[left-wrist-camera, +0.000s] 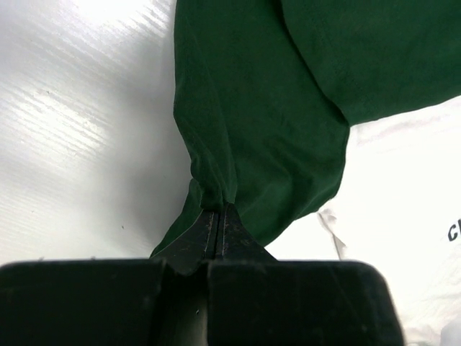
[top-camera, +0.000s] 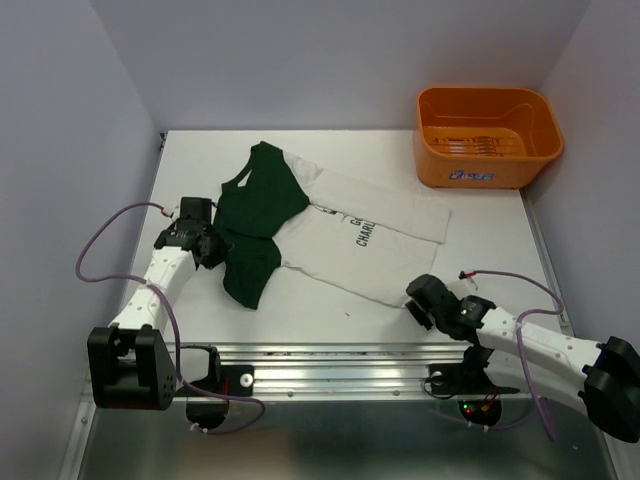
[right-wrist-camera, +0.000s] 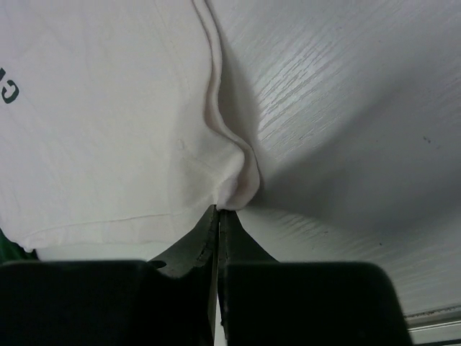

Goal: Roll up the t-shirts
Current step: Fold the T-shirt at the center of the board.

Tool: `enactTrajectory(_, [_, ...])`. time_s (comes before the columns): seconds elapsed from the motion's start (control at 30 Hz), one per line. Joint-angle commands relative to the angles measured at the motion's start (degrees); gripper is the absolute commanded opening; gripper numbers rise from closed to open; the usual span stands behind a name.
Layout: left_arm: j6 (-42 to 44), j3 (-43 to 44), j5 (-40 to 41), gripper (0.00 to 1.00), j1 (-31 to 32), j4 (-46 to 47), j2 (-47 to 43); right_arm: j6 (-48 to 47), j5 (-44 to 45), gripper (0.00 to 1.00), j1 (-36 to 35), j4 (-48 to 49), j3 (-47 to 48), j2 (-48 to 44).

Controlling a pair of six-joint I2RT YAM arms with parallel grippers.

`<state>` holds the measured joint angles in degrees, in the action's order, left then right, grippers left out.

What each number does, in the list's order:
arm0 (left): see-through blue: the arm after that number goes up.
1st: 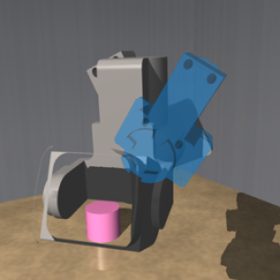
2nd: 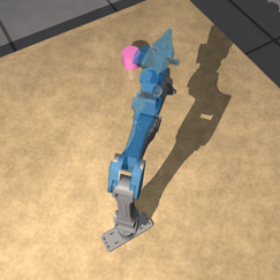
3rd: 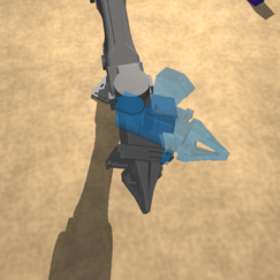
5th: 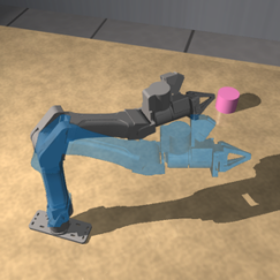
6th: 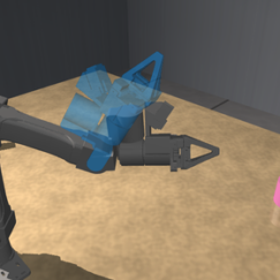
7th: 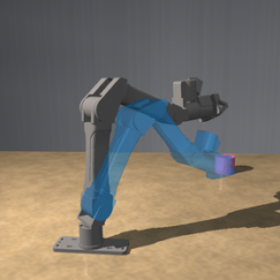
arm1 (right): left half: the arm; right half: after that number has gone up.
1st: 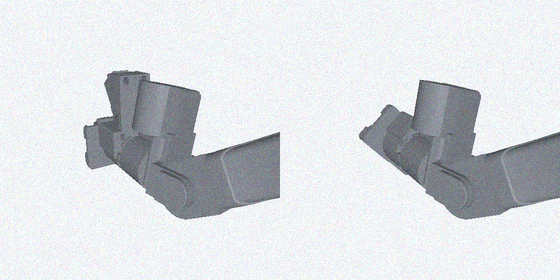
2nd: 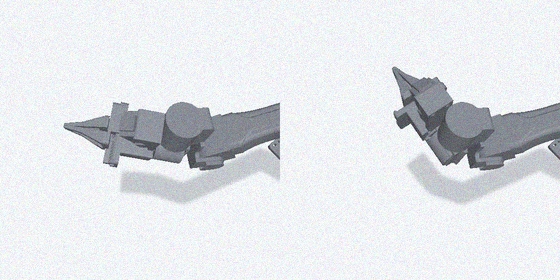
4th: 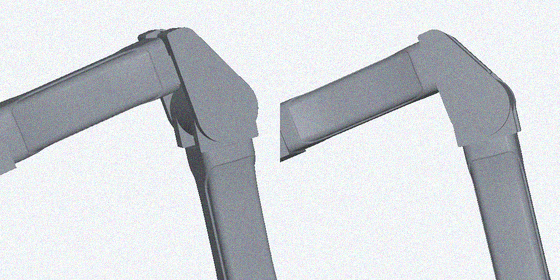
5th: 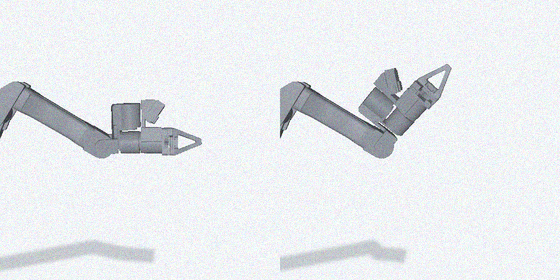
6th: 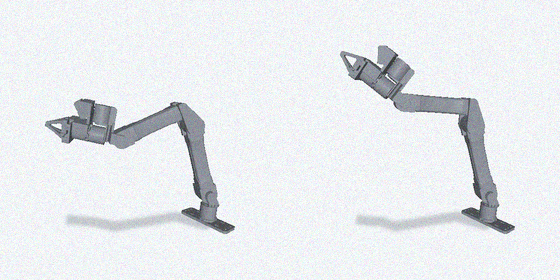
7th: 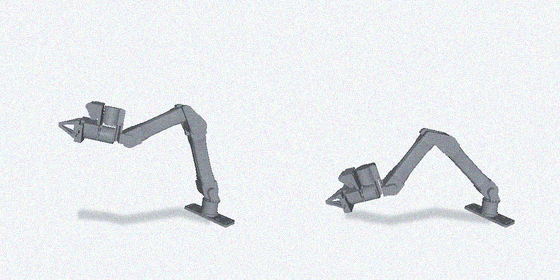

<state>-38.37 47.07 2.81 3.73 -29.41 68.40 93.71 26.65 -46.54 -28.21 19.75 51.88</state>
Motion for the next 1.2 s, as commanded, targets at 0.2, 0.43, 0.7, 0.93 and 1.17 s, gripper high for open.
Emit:
enactTrajectory(0.2, [-0.3, 3.2, -0.08, 0.0, 0.05, -1.7, -4.58, -3.27, 2.62, 0.01, -0.21, -2.91, 4.33, -0.72])
enactTrajectory(0.43, [-1.0, 4.26, -0.17, 0.0, 0.05, -3.81, -7.4, -8.54, 2.09, 0.01, -0.21, -7.03, 8.46, -3.01])
enactTrajectory(0.7, [-2.23, 2.59, -0.7, 0.0, 0.05, -7.24, -12.49, -12.5, 1.56, 0.01, -0.21, -10.29, 12.5, -2.57])
enactTrajectory(0.93, [-3.03, 0.48, 0.44, 0.0, 0.05, -11.89, -17.24, -12.33, 2.44, 0.01, -0.21, -13.88, 13.03, -4.94])
enactTrajectory(1.17, [-4.69, -2.16, -0.35, 0.0, 0.05, -15.5, -23.13, -12.59, 3.14, 0.01, -0.21, -18.63, 13.83, -7.67])
